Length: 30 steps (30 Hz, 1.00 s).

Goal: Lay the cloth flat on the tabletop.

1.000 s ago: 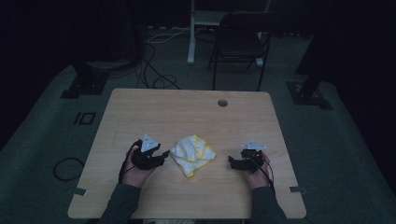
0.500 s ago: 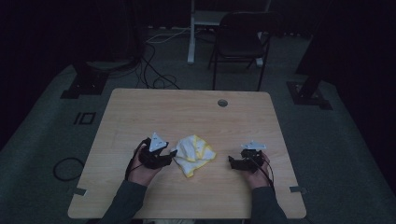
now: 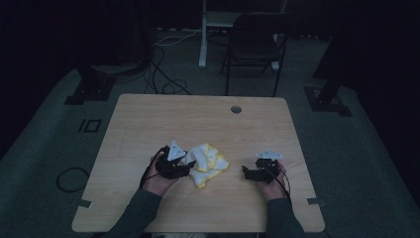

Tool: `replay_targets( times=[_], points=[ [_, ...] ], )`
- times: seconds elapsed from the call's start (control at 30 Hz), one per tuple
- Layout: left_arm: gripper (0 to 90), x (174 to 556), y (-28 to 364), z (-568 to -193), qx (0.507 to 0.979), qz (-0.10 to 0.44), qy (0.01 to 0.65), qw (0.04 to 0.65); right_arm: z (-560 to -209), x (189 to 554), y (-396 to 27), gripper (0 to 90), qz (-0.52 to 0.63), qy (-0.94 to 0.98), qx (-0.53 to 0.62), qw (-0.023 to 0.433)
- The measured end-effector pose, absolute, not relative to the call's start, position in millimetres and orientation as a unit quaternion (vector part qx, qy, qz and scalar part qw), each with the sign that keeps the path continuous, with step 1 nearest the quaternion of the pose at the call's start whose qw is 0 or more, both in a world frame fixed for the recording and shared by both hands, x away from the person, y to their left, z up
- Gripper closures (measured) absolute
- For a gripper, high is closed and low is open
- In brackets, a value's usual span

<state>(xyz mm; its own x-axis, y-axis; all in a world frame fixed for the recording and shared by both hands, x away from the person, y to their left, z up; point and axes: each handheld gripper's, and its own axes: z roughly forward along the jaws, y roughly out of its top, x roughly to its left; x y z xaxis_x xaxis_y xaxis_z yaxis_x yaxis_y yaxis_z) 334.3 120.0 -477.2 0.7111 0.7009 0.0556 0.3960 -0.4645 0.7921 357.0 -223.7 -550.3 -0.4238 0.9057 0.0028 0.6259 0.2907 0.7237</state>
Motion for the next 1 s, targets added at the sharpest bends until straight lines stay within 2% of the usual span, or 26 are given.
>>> replay_targets(
  times=[1.0],
  points=[
    [50.3,336.6,74.0,-483.0,0.865,0.152,0.262,0.399,-550.3,357.0,-223.7,11.4,0.333,0.775,0.494,0.210]
  ],
)
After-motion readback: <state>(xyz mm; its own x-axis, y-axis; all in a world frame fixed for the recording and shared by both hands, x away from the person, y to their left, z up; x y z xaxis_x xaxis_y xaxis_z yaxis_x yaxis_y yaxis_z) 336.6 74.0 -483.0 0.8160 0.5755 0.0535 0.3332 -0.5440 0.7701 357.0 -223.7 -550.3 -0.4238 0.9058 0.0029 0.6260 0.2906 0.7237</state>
